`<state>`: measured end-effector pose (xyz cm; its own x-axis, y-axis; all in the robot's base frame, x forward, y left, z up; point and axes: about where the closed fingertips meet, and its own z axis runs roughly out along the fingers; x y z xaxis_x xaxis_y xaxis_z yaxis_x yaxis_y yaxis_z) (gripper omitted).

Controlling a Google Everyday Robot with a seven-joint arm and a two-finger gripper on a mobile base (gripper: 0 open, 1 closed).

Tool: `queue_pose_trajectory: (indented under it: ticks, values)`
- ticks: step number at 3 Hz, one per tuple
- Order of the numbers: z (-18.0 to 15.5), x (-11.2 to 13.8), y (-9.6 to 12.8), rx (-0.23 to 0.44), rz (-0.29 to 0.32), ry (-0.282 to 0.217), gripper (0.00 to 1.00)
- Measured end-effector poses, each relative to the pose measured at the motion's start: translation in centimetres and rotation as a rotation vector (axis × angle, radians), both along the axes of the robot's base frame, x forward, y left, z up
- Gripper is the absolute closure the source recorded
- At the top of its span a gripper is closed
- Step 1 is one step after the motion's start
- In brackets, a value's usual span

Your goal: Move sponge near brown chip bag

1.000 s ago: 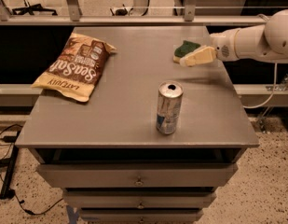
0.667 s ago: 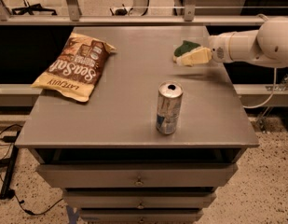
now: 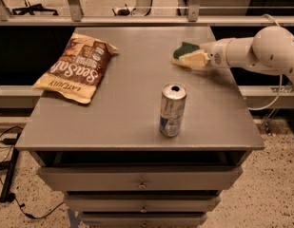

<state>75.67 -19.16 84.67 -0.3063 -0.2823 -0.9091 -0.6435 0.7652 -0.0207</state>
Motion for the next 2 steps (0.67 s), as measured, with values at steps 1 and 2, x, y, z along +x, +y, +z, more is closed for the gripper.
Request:
queue_pose_trajectory:
  ticks: [1, 2]
  values:
    - [0.7, -0.1, 0.2, -0.037, 0.015, -0.032, 0.73]
    - [1.9, -0.4, 0.5, -0.084, 0.058, -0.072, 0.96]
